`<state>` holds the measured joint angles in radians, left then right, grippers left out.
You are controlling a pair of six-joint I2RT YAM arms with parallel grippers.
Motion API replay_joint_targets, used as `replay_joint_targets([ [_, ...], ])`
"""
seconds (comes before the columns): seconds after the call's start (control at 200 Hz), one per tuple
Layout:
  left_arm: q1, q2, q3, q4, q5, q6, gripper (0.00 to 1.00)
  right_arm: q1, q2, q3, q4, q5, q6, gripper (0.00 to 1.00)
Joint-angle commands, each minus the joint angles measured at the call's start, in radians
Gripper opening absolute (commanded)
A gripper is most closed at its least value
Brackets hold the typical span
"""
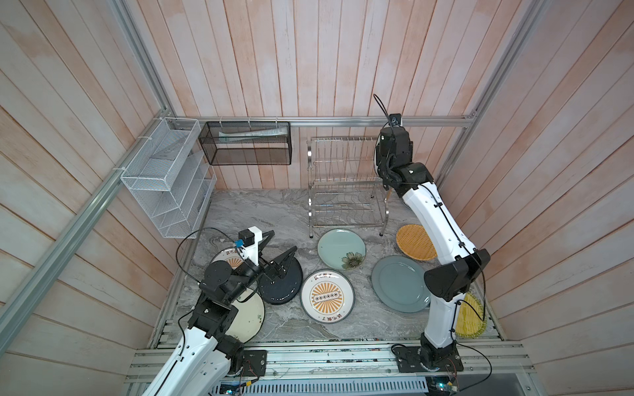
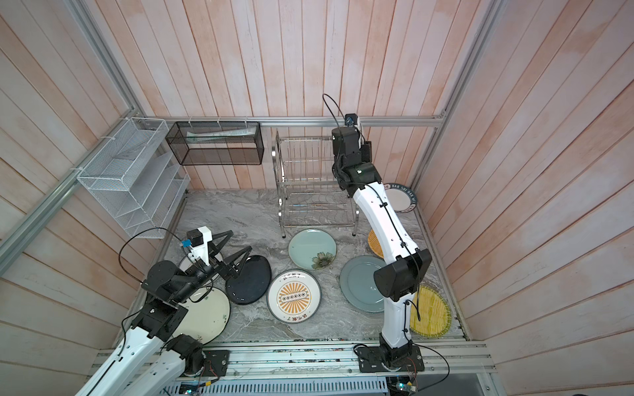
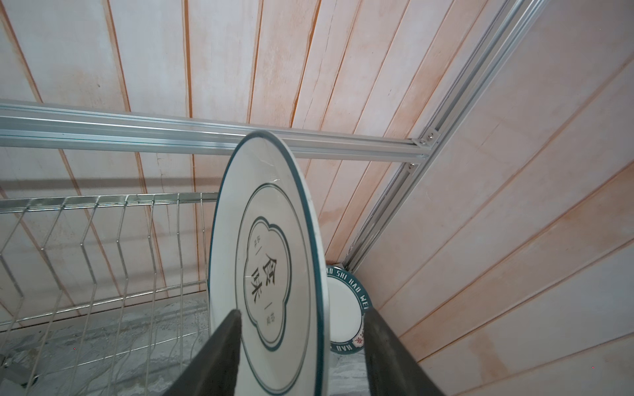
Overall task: Load plates into a dish rack
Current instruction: Place the plate on the dish rack, then pick up the plate from the middle-left of the table.
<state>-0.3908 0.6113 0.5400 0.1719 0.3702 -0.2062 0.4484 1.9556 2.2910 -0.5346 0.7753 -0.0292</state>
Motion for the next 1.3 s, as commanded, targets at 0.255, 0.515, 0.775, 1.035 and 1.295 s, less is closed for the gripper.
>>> replay_joint_targets([
  [0.255,0.012,-0.005,0.005,-0.013,0.009,-0.008,1.0,0.017,-0.161,-0.05,-0.026,-0.131,0.059,0.8],
  [0.515,0.011,-0.004,0.018,-0.069,-0.017,-0.009,1.0,0.056,-0.394,-0.317,0.069,-0.221,0.111,0.95],
  [0.775,-0.005,-0.028,0.088,-0.335,-0.225,-0.102,1.0,0.105,-0.63,-0.641,0.175,-0.421,0.166,0.98],
  [1.035,-0.003,-0.105,0.149,-0.679,-0.373,-0.384,1.0,0.153,-0.834,-1.082,0.431,-0.683,0.273,0.98],
  [1.295,0.037,-0.096,0.139,-0.856,-0.44,-0.568,1.0,0.244,-0.863,-1.38,0.634,-0.823,0.349,0.98],
])
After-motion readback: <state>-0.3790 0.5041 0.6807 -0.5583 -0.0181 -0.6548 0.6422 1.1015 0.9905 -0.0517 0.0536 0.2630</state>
